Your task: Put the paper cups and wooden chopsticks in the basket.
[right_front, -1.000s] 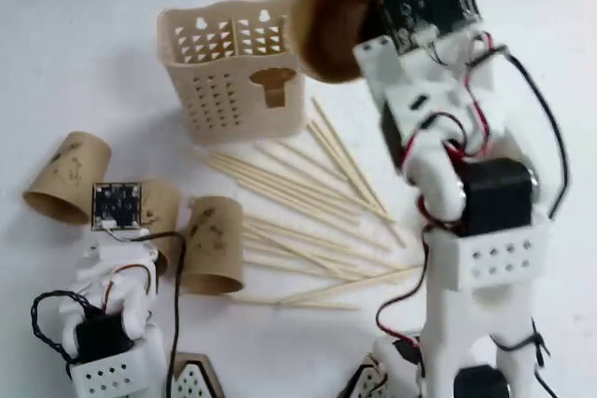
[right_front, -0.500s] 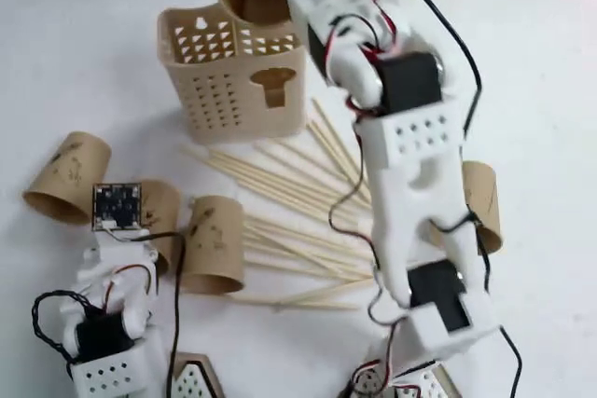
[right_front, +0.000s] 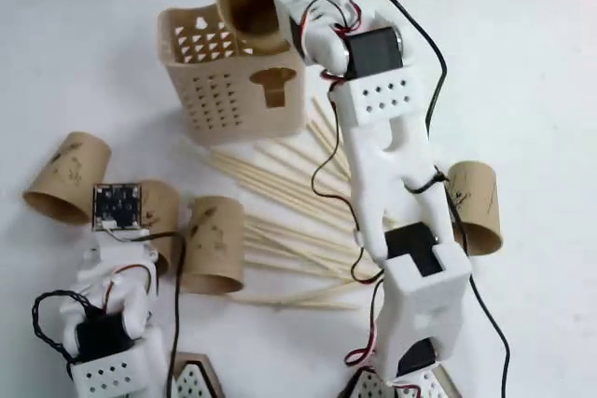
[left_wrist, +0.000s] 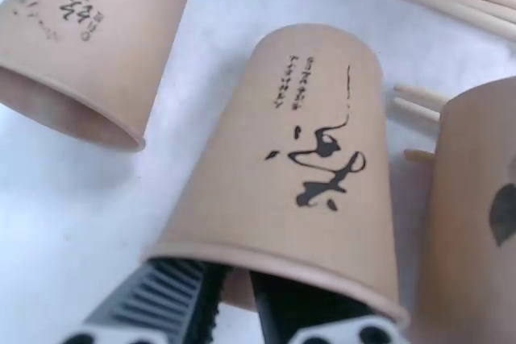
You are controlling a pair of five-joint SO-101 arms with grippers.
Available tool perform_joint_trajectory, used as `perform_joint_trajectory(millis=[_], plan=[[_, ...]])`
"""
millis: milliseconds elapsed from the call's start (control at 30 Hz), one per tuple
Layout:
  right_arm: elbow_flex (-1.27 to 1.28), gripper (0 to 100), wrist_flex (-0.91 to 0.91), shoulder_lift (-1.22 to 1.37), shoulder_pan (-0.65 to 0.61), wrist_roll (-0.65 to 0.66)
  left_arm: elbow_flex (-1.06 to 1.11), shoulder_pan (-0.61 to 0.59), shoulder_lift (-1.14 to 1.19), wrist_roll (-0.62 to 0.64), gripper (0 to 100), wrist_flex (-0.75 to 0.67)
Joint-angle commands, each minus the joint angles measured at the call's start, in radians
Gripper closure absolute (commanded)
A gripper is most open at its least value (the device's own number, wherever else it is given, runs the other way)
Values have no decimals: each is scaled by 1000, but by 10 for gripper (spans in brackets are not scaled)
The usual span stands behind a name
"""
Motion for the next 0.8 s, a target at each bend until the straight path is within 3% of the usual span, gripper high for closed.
perform_joint_trajectory(millis=[0,333,567,767], plan=[[-51,780,44,-30,-7,-11,-37,-5,-8,2,976,-15],[-130,772,326,-228,2,43,-292,-39,-8,46,976,72],[-127,772,538,-265,45,149,-437,-38,-8,-117,976,58],[-58,772,552,-266,151,152,-482,-38,-8,-259,976,61]])
